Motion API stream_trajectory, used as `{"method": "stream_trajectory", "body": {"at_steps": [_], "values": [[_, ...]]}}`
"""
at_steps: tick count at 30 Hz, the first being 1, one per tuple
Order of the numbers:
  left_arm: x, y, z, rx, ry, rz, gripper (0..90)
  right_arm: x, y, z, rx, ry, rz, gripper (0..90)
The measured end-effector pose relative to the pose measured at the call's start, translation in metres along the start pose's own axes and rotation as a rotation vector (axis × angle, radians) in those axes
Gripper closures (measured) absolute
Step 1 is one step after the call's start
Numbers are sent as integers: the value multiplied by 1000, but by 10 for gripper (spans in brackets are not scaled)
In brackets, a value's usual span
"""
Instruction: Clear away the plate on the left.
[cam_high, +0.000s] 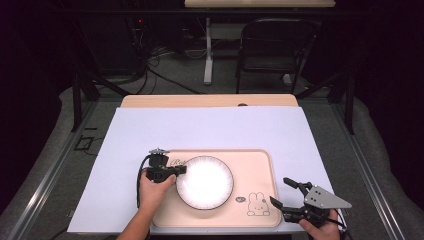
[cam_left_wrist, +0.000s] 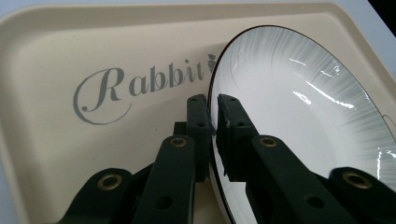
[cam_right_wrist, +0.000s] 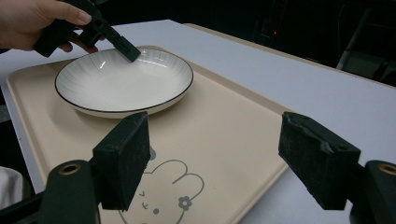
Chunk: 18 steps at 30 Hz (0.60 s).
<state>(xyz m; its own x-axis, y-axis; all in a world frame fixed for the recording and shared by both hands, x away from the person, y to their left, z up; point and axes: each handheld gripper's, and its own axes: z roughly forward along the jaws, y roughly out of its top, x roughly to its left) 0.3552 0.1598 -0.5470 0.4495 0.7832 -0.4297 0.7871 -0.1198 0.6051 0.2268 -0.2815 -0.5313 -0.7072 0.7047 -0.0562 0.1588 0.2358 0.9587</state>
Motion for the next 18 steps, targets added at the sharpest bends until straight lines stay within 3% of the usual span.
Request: {"method": "stream_trajectory", "body": {"at_steps": [7,15,18], "values": [[1,-2,2,9,14,5,829,0,0,0,-1,0,1,243],[-3,-2,2,3,63,47,807,0,0,0,0,-1,2,243],[-3,-2,0,-8,82,50,728,0,0,0,-1,-1,1,243]]}}
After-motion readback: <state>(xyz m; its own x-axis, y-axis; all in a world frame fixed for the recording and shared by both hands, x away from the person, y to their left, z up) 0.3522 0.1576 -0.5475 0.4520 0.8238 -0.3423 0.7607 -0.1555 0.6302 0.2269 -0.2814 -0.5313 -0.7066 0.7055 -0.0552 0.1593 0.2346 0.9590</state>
